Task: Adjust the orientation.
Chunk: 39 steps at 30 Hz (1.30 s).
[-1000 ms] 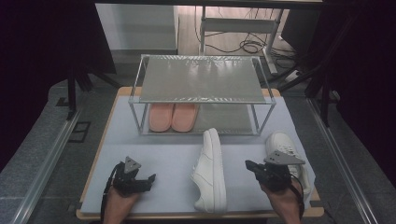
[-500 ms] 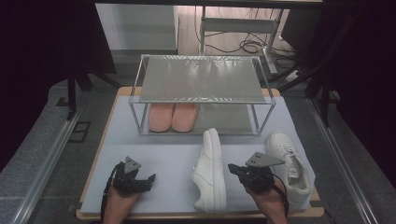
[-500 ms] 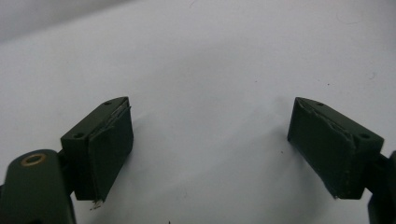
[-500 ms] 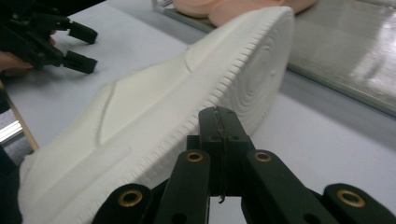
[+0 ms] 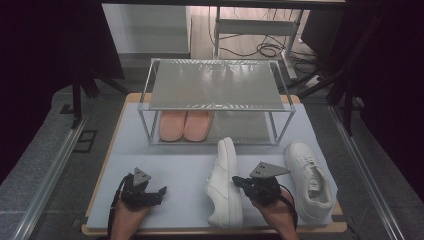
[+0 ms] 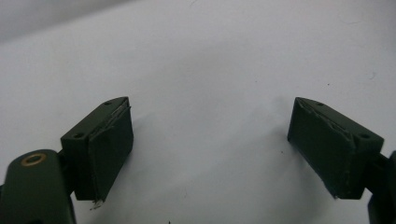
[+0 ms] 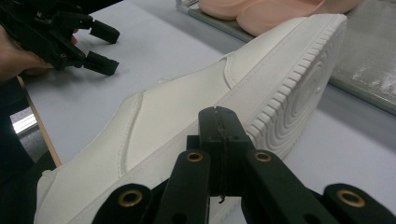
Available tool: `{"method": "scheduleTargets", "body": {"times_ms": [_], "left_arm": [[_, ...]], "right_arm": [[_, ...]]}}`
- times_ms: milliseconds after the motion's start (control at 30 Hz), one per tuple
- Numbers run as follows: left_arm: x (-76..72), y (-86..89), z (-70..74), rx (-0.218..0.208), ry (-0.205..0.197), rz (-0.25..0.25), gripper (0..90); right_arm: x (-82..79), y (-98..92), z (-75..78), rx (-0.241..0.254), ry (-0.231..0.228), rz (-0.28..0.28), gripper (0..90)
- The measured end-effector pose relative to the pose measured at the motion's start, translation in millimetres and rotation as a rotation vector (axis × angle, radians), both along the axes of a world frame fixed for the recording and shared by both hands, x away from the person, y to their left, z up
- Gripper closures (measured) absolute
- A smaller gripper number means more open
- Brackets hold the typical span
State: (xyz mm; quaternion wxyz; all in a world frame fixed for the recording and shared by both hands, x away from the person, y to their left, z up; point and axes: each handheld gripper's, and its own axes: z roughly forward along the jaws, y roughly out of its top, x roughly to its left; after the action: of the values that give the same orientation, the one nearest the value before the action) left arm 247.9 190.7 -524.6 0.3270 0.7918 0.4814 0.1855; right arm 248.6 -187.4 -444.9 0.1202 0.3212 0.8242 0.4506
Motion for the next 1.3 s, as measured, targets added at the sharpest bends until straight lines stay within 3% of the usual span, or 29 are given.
{"method": "scheduleTargets", "body": {"times_ms": [500, 767, 1300], "left_arm": [[-0.2, -0.2, 0.0, 0.002, -0.001, 0.0, 14.6], [-0.2, -0.3, 0.0, 0.002, -0.002, 0.0, 14.6], [-0.1, -0.3, 0.0, 0.002, -0.001, 0.0, 14.6]], "right_arm": [[-3.8, -9.0, -2.5, -0.013, -0.003, -0.007, 90.0], [-7.8, -15.9, -1.2, -0.028, -0.015, -0.036, 90.0], [-10.3, -42.5, -3.8, -0.015, 0.012, -0.114, 90.0]]}}
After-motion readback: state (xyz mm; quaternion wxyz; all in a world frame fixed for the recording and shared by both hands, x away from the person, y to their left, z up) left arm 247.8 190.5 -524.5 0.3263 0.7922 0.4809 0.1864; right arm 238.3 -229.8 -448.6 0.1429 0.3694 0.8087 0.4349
